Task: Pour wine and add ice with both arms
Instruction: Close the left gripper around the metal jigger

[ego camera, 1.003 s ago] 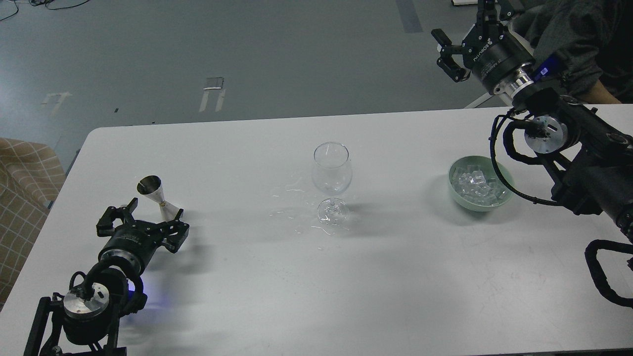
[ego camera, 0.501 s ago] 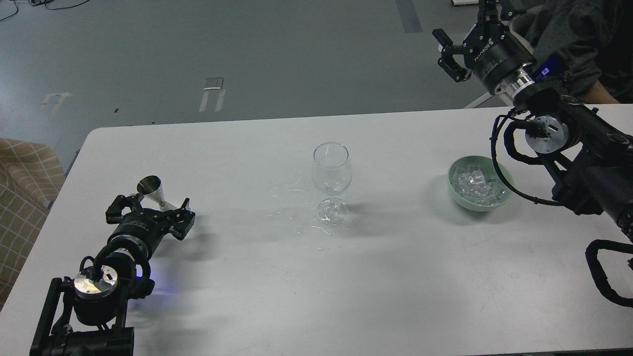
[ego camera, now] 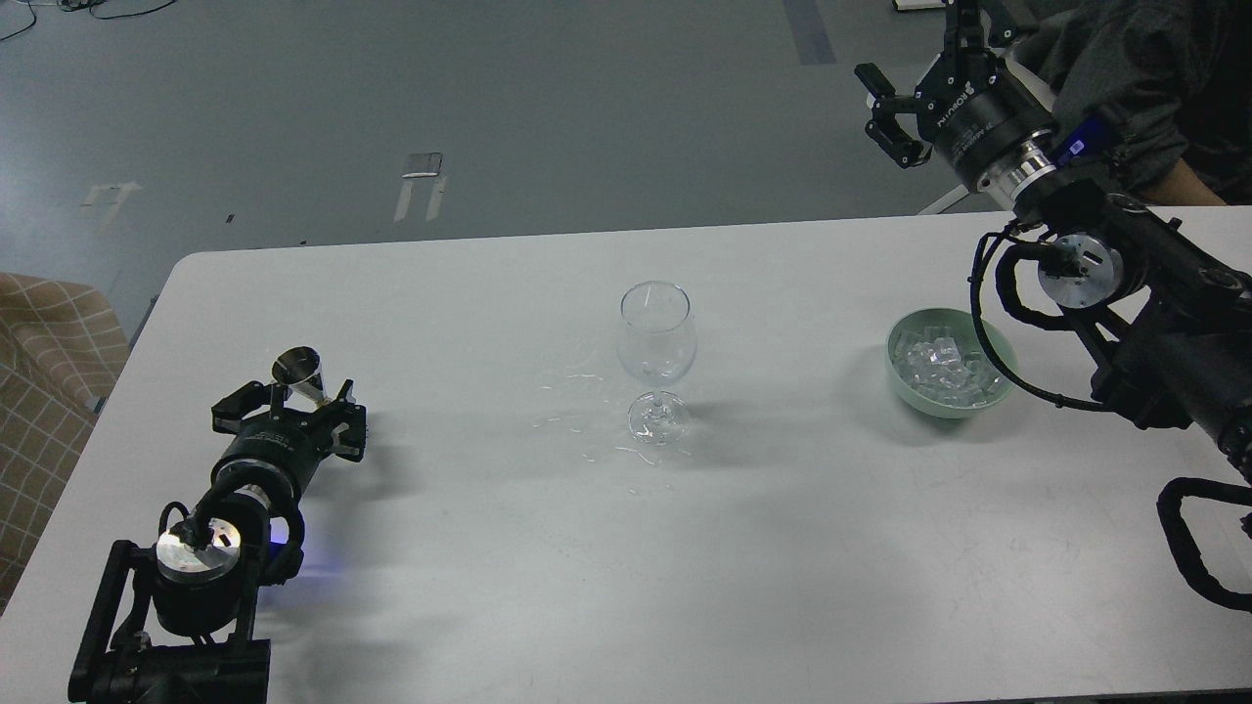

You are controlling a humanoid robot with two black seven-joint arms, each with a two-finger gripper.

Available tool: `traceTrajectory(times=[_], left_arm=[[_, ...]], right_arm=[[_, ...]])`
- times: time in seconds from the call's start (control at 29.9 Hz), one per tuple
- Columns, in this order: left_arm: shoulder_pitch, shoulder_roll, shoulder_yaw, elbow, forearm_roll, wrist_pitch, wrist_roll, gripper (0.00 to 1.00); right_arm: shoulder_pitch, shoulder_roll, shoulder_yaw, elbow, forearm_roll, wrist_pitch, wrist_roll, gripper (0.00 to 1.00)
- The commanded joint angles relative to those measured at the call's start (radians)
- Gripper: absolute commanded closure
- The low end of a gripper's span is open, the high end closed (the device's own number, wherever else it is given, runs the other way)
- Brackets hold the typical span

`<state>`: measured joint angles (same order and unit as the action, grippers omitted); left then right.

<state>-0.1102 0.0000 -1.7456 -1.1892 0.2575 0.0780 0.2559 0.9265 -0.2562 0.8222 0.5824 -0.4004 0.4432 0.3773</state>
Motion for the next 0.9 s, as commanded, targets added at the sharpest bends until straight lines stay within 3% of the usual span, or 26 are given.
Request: traceTrajectory(times=[0.0,0.3,0.5,0.6,0.87], left_arm=[[0.001,0.000,0.001,0.000,0.002,-0.004,0.003,0.46],[0.003,0.000,0.001,0.002,0.008,-0.006,0.008,0.51],[0.004,0.000,0.001,0.003,0.008,-0.072,0.008,0.70],[0.004,0.000,0.001,0.014,0.008,-0.075,0.006,0.72],[0.004,0.000,0.000,0.014,0.006,-0.078,0.006,0.91]], right_arm=[[0.000,0.000,0.000,0.000,0.000,-0.001,0.000,0.00],[0.000,0.002,0.000,0.000,0.000,-0.001,0.000,0.00],[0.000,0.000,0.000,-0.001,0.000,-0.001,0.000,0.00],[-0.006,0.000,0.000,0.000,0.000,-0.001,0.000,0.00],[-0.006,0.002,0.000,0.000,0.000,-0.008,0.000,0.00]])
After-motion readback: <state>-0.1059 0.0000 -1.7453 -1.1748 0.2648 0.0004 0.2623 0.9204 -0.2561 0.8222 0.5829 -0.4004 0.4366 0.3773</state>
